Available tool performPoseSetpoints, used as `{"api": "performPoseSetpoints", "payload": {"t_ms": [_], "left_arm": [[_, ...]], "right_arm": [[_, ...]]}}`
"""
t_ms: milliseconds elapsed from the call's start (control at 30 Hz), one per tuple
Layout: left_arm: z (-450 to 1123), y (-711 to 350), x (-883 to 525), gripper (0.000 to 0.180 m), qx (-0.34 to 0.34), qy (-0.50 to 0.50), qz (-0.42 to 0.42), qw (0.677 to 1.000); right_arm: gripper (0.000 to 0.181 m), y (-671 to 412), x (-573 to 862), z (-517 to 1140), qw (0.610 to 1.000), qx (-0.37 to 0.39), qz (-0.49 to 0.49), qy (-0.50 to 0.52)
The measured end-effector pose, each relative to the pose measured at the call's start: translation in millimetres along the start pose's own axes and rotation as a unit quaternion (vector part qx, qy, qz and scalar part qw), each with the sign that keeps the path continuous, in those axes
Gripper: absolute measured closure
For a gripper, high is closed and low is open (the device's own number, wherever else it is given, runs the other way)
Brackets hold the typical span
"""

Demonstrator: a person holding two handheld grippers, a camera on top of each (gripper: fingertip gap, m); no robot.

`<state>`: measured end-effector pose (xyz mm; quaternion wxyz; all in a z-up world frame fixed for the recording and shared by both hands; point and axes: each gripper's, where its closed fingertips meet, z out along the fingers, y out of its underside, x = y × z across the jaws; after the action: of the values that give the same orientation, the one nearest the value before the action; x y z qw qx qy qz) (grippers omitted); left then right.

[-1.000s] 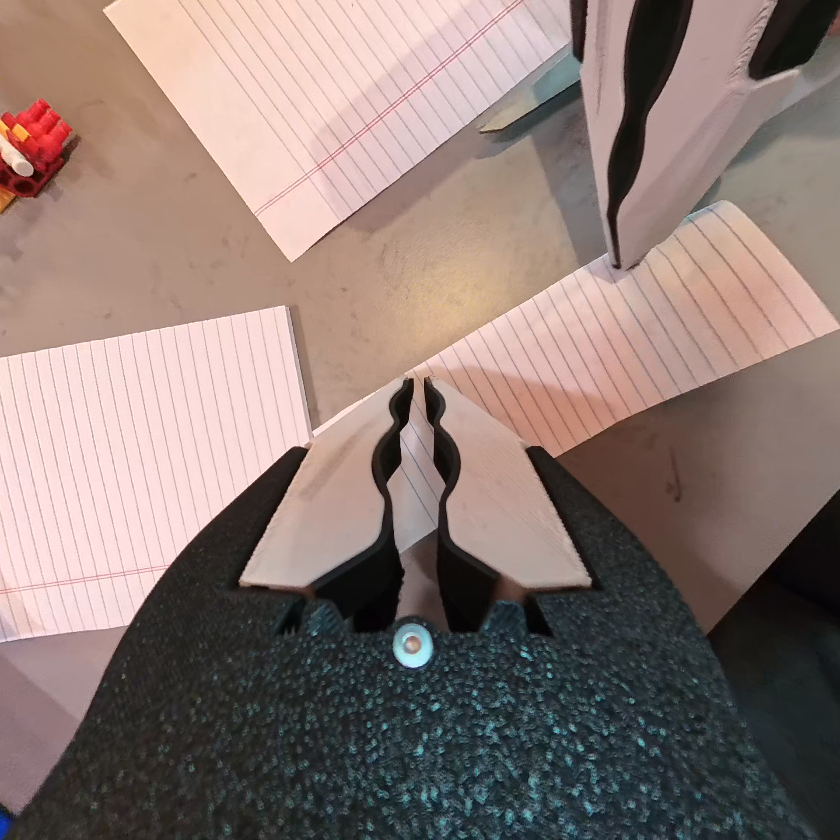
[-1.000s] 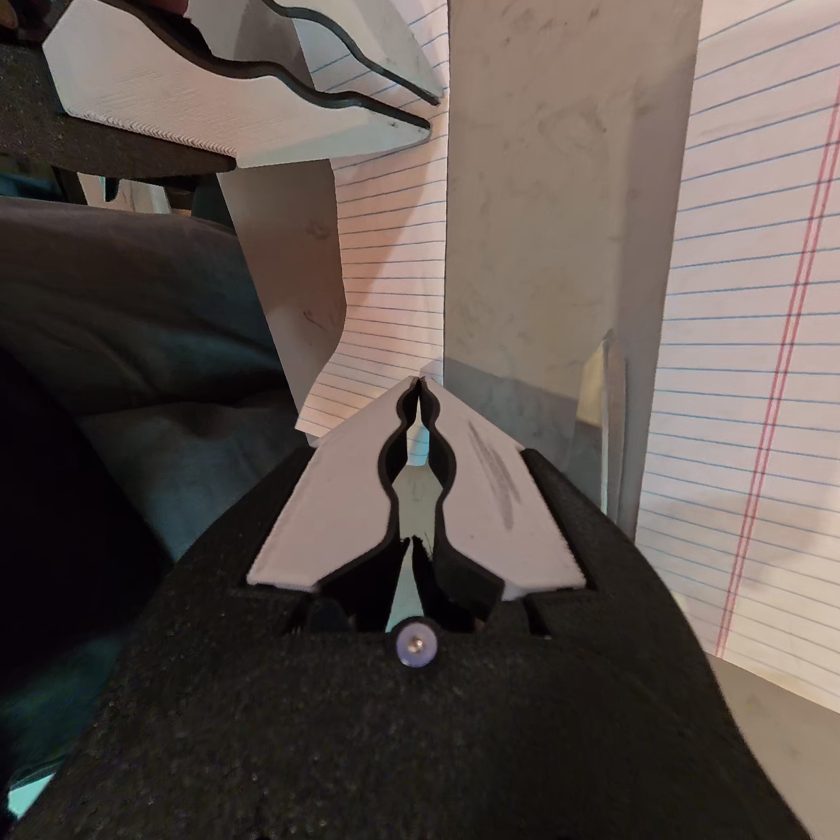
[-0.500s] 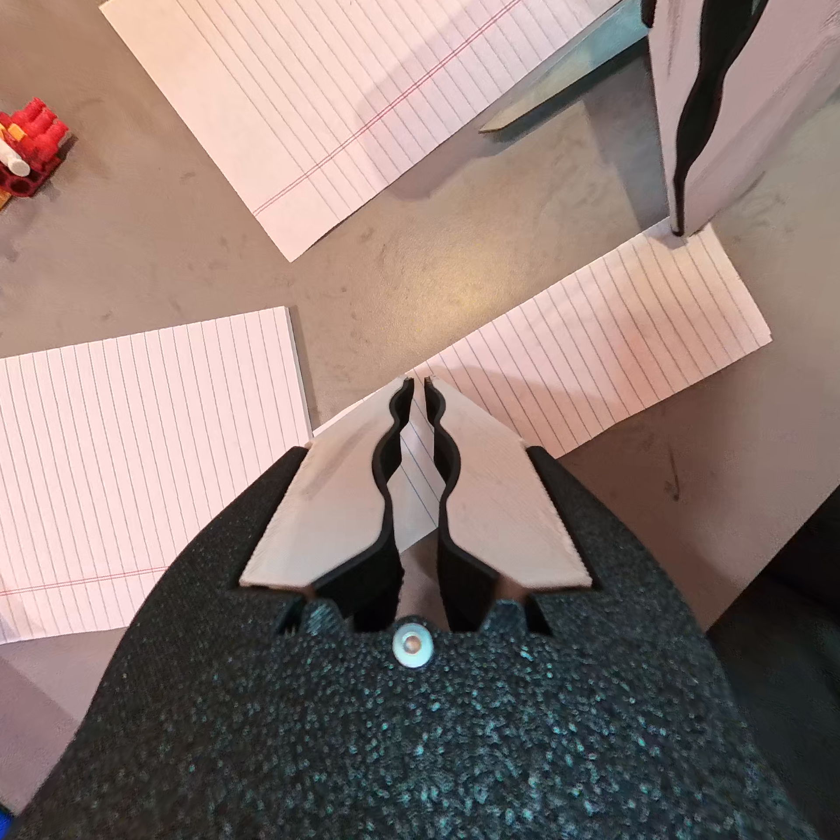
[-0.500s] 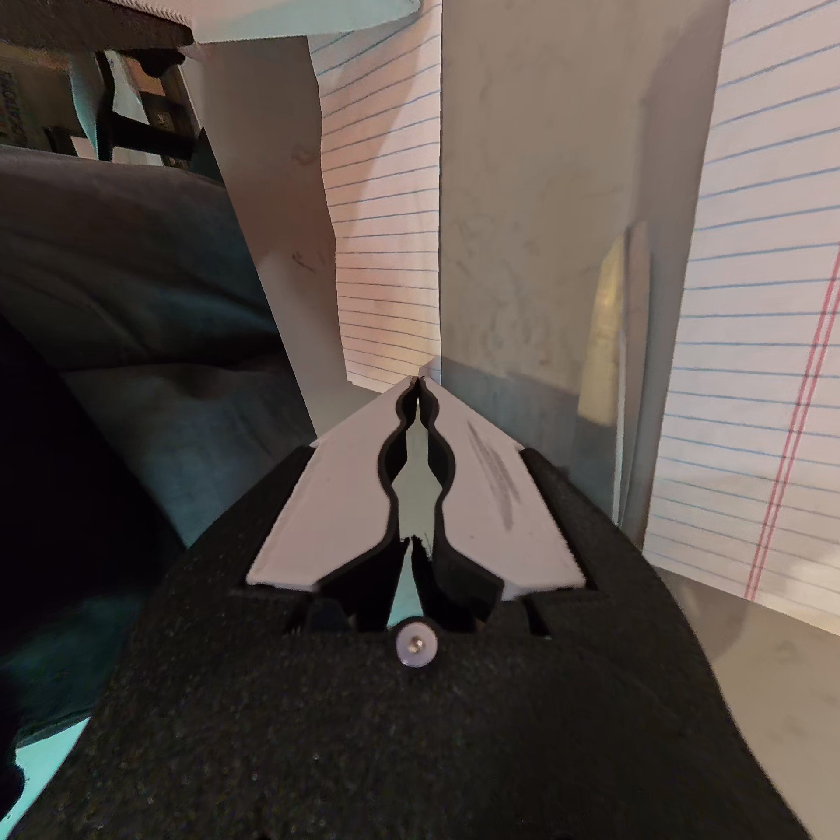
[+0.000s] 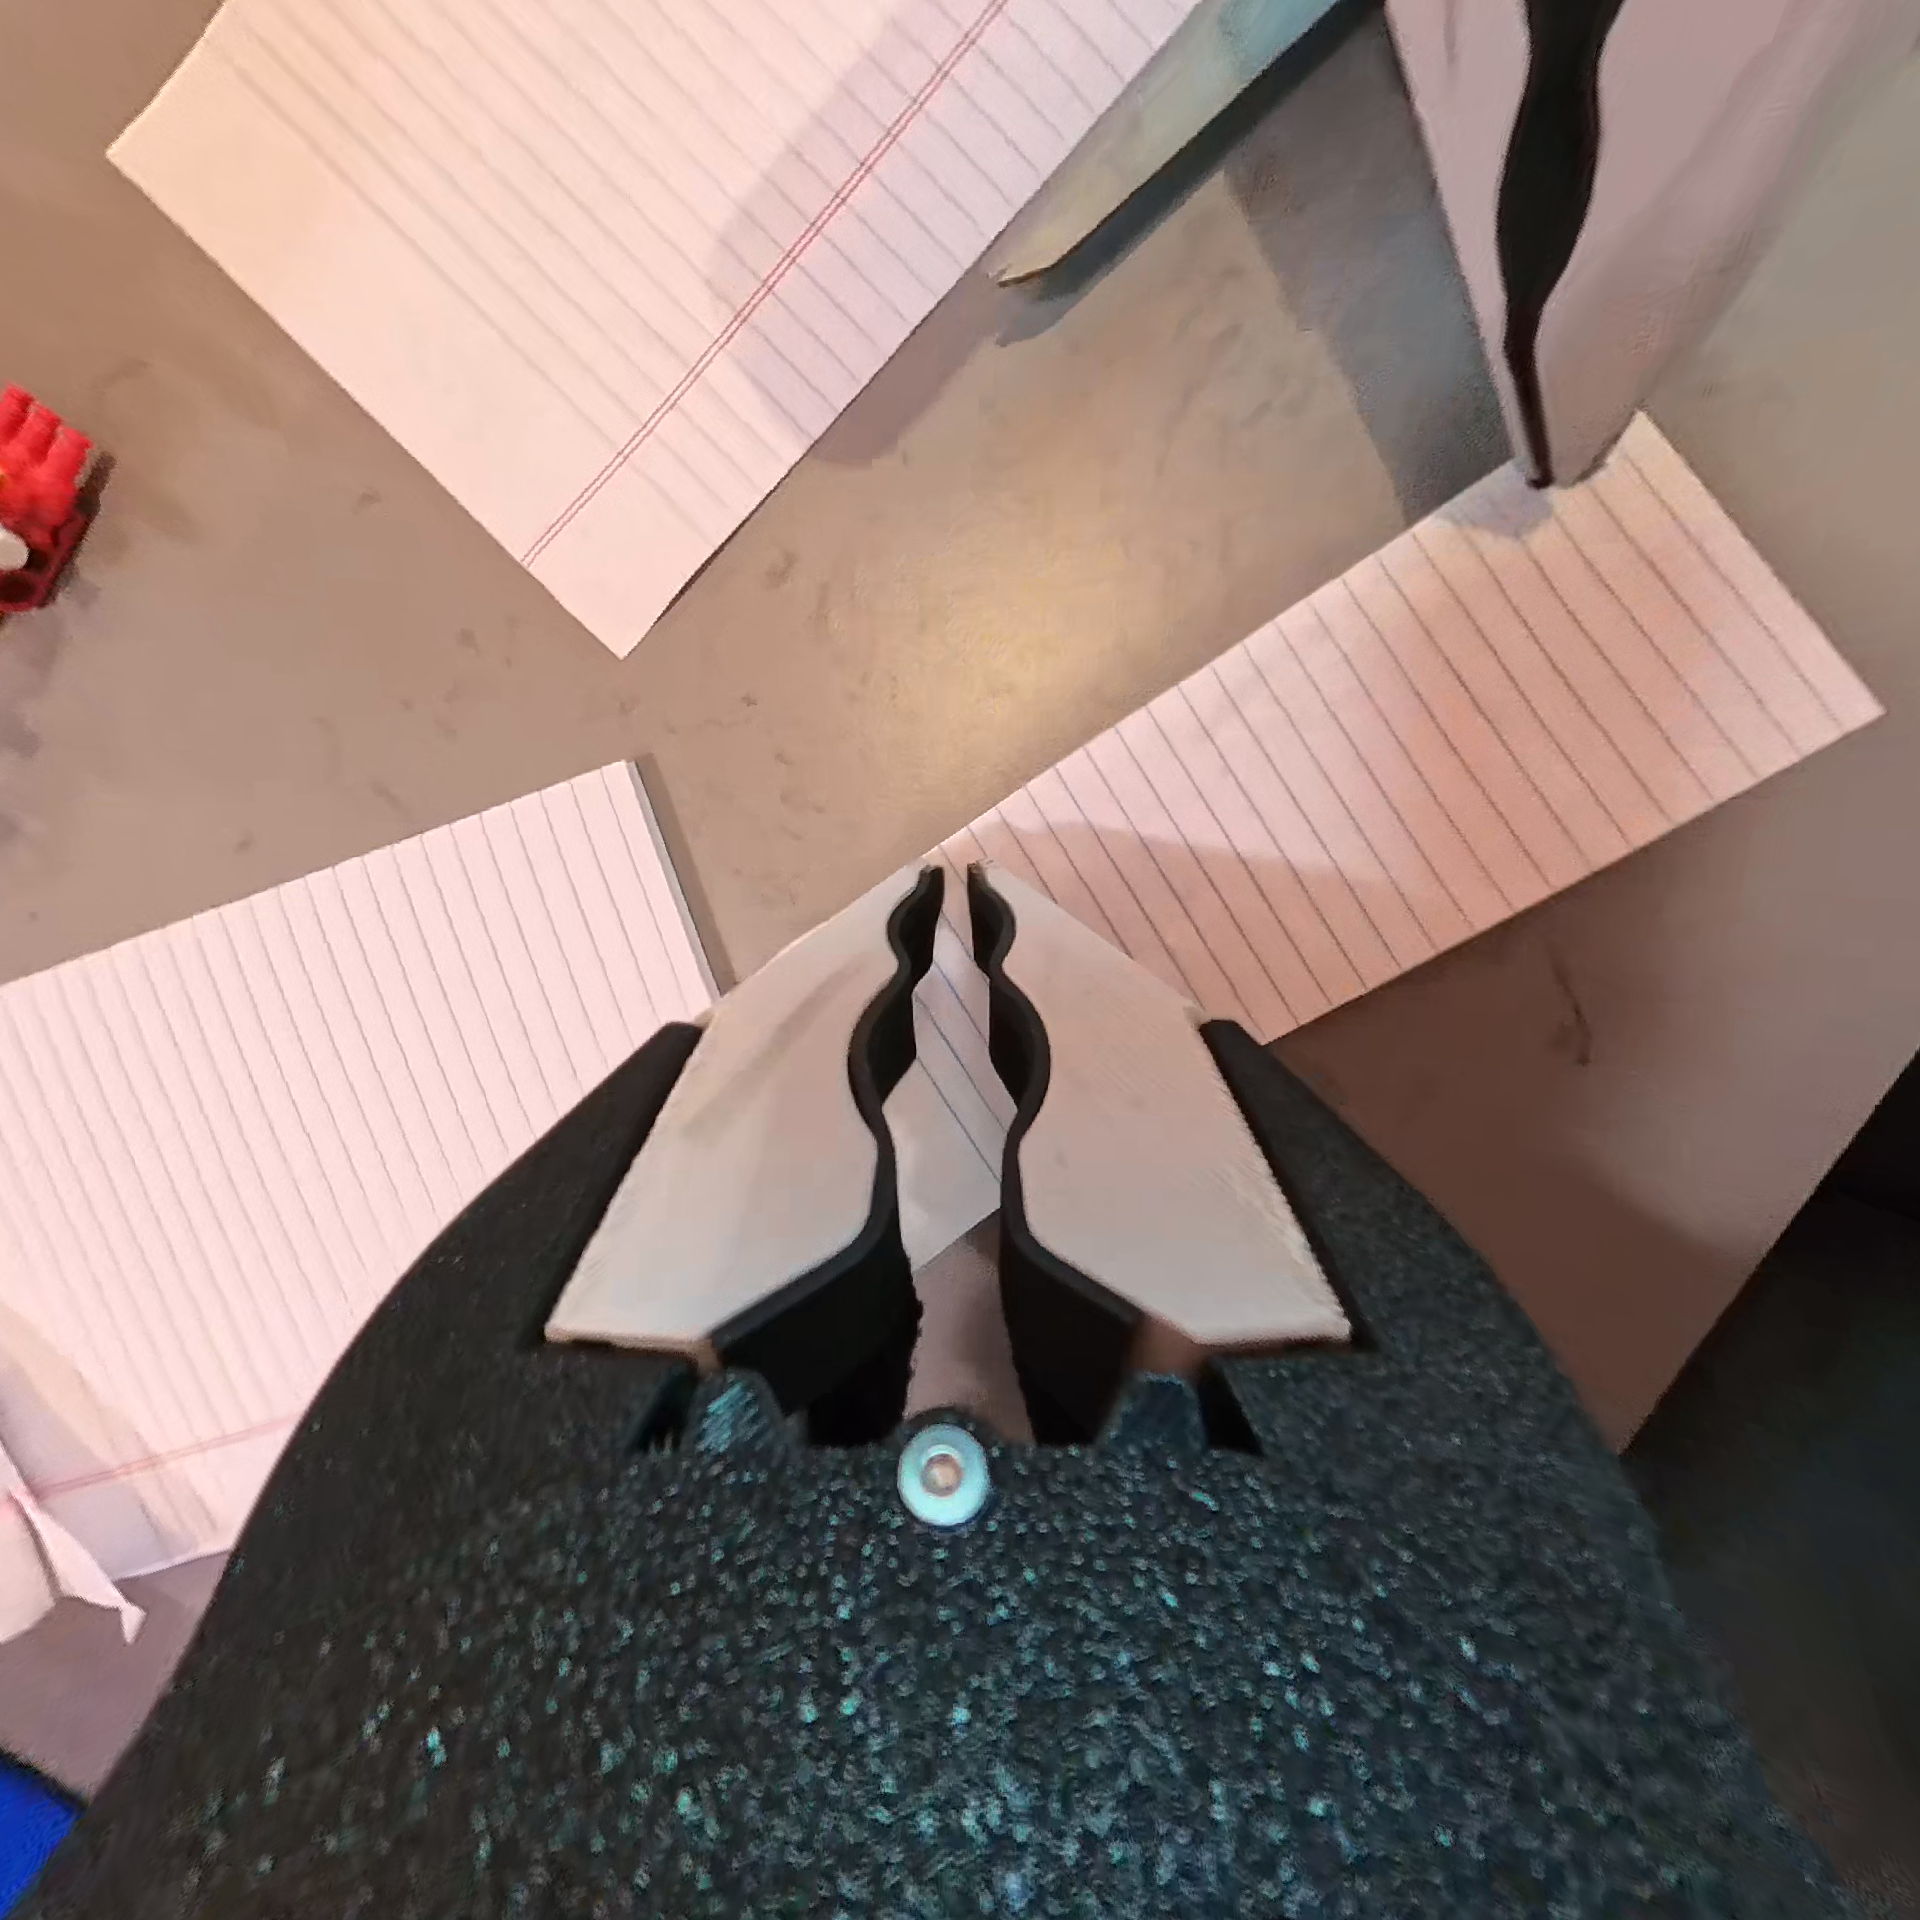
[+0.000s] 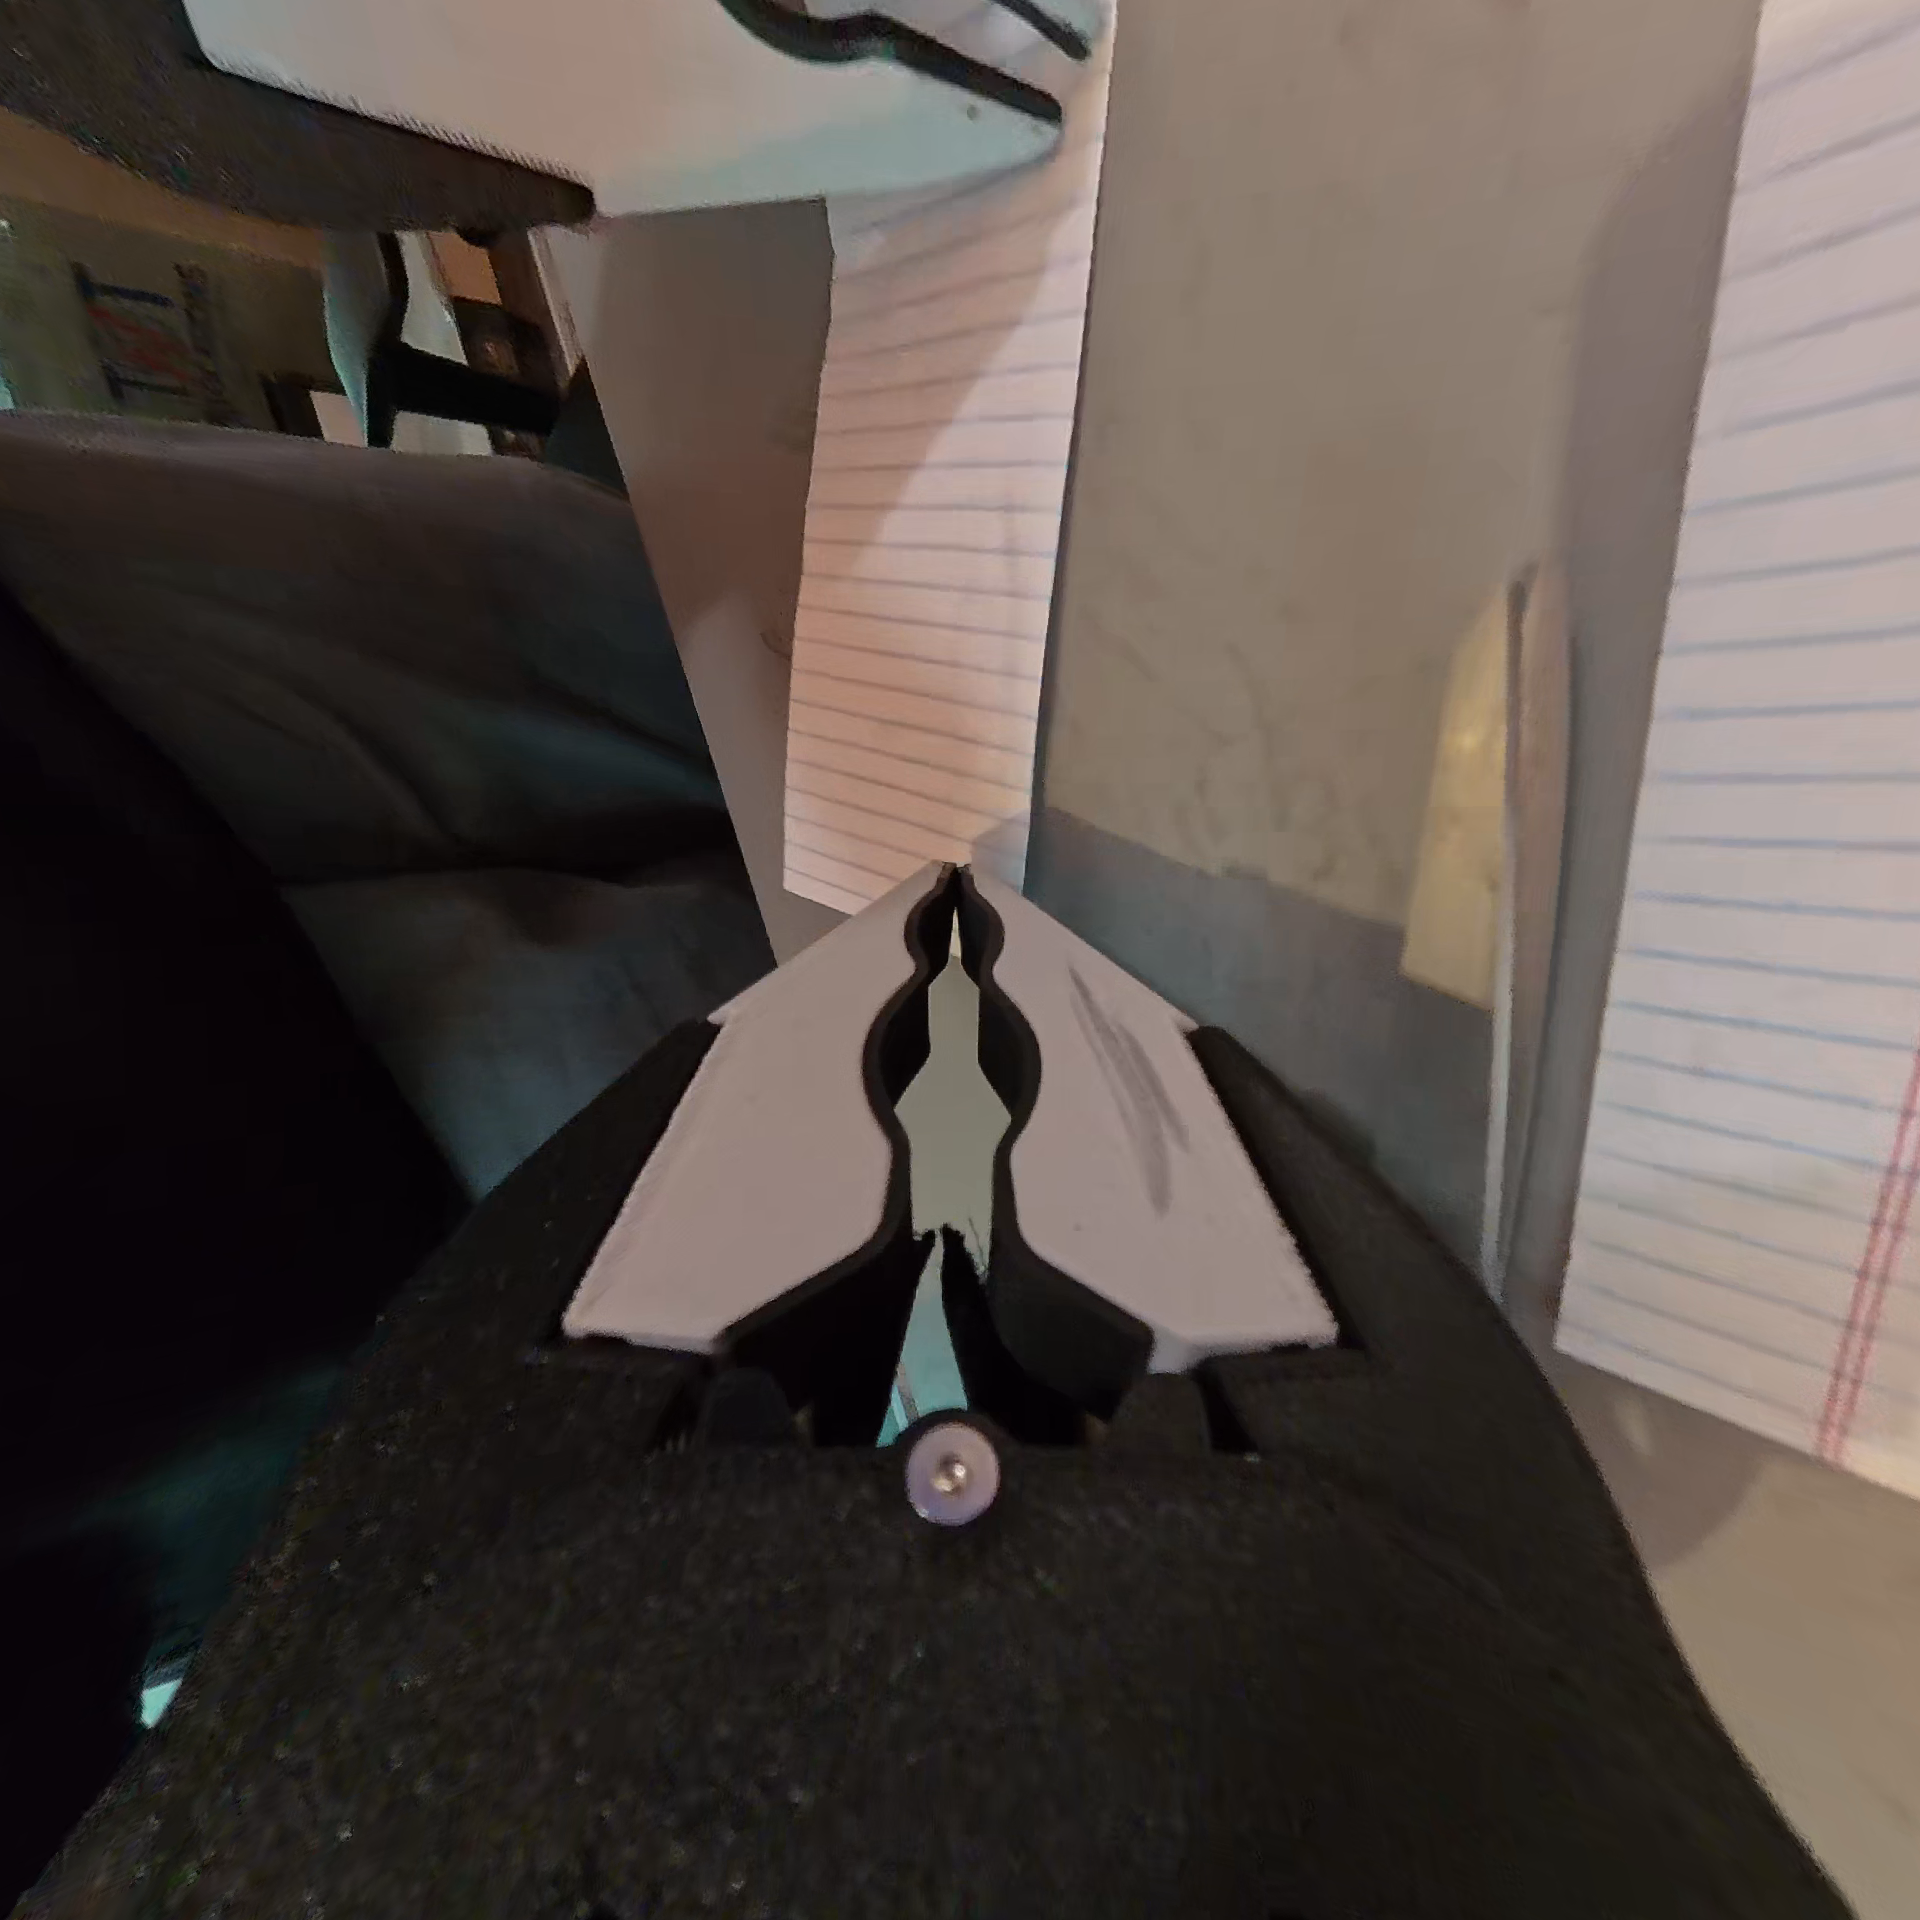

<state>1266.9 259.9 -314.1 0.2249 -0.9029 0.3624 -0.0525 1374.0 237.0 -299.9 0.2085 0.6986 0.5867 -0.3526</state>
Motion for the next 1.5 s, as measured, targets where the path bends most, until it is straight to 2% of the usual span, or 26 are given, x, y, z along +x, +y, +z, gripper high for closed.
{"api": "performPoseSetpoints", "payload": {"t_ms": [200, 367, 533, 667, 767, 1133, 1500], "left_arm": [[1, -2, -1, 0.172, -0.007, 0.006, 0.018, 1.000], [-9, -15, 3, 0.165, 0.018, -0.005, -0.033, 0.999], [-13, -52, 50, 0.168, 0.063, 0.081, -0.117, 0.988], [4, -57, 66, 0.176, 0.054, 0.119, -0.172, 0.976], [11, -46, 68, 0.180, 0.040, 0.122, -0.175, 0.976], [5, -39, 72, 0.180, 0.065, 0.138, -0.168, 0.974], [10, -35, 53, 0.180, 0.066, 0.137, -0.242, 0.958]], "right_arm": [[0.181, 0, 3, 14, 1.000, 0.007, 0.004, 0.004], [0.181, 2, 2, 15, 0.999, 0.028, 0.023, -0.004], [0.181, 4, 0, 17, 0.999, 0.041, 0.033, -0.010], [0.181, 5, -4, 21, 0.999, 0.039, 0.030, -0.011], [0.181, 5, -5, 22, 0.999, 0.042, 0.033, -0.011], [0.181, 5, -5, 22, 0.998, 0.046, 0.036, -0.022], [0.181, 5, -5, 22, 0.998, 0.042, 0.036, -0.027]]}}
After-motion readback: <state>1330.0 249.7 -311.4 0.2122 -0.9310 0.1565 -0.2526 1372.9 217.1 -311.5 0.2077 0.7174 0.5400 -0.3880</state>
